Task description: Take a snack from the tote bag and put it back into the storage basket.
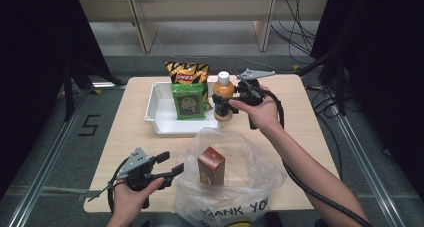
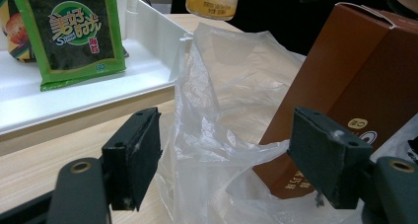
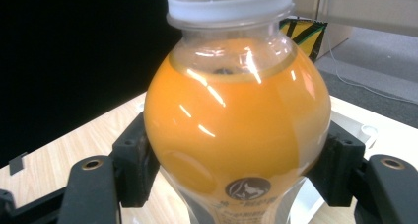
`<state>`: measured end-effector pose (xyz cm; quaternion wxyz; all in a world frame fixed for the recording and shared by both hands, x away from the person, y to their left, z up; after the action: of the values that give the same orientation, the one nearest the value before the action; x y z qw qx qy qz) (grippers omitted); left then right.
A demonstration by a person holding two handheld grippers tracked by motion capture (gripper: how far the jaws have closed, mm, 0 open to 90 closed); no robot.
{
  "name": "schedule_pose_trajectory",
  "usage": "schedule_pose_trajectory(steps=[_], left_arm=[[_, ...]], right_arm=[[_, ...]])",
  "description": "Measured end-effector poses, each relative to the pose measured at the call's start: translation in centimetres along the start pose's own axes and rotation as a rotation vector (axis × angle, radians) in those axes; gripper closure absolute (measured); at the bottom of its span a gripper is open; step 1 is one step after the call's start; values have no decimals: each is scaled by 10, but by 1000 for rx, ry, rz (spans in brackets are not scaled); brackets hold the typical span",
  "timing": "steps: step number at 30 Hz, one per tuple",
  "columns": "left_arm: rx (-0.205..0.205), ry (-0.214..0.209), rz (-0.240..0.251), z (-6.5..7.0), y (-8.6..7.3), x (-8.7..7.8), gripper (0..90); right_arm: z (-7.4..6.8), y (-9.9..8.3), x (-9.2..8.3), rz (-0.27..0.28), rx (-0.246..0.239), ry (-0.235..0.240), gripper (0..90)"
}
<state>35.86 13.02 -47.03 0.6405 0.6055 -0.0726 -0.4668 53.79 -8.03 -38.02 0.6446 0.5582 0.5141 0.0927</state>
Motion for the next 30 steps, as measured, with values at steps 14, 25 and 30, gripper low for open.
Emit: schedule_pose_trajectory(steps=[14, 25, 30], left_arm=[[-3, -2, -2, 0, 0, 1, 276], [-10, -12, -1, 0, -1, 1, 276], [-2, -10, 2, 0, 0, 1, 276]], right_arm=[[15, 5, 20, -25, 30, -27, 321], [21, 9, 33, -34, 43, -39, 321], [24, 11, 36, -37, 34, -51, 321]])
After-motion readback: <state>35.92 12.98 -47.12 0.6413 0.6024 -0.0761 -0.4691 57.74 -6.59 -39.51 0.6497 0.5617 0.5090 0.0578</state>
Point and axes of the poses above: each handheld gripper's, and its own axes: x roughly forward along the jaws, y roughly out of its top, z roughly to its right, the point moved 7 cm from there along x, roughly forward along the jaws, and after that the axes turned 11 degrees about -z, right-handed, at the moved point
